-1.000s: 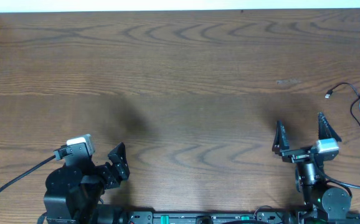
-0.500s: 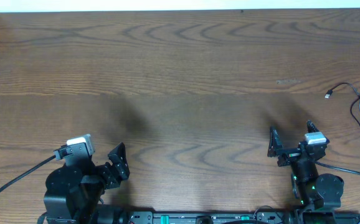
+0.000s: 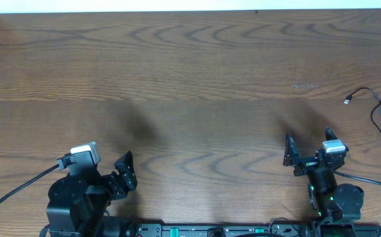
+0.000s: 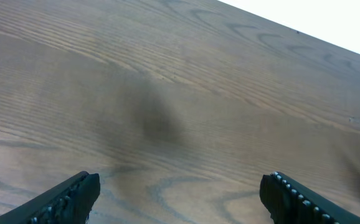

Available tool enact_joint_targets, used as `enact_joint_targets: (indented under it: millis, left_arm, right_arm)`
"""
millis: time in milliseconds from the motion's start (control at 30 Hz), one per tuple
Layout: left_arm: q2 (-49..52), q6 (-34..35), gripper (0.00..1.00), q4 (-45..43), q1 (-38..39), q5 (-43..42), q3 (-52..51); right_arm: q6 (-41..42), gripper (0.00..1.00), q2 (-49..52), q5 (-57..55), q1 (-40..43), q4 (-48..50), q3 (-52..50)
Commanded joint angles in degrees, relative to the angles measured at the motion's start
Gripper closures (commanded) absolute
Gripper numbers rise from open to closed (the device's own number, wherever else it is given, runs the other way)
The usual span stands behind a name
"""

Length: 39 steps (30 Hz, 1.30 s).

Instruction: Untangle cables

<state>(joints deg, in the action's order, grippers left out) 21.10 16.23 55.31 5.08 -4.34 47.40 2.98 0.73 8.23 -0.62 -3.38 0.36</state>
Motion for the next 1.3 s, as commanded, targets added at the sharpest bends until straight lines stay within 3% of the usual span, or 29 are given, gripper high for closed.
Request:
enact_joint_targets:
  millis: [0,567,800,1033,1267]
  left_arm:
    - [-0.2,-1.0,0.13,-0.1,0.1,0.5,-0.2]
    - [-1.5,-1.4,0.13,2.9,-0.6,1.6,-0.5]
    - [-6.8,-1.4,0.13,0.2,-3.5,1.6,-7.2]
    - [-16.1,-1.4,0.13,-11.6,-6.7,-0.5,-19.5]
    - [-21.0,-5.0,0.13,-32.1,-8.3,-5.2,-31.8]
  right_arm:
    - [-0.3,0.01,-0.3,-0.4,-0.1,-0.3,0.0]
    - [-0.3,0.01,-0.3,-0.4,-0.1,-0.3,0.0]
    - [-0.3,0.01,-0.3,-0.4,-0.1,-0.3,0.0]
    - [-0.3,0.01,-0.3,-0.4,-0.1,-0.3,0.0]
    - [-0.3,0.01,-0.3,-0.4,-0.1,-0.3,0.0]
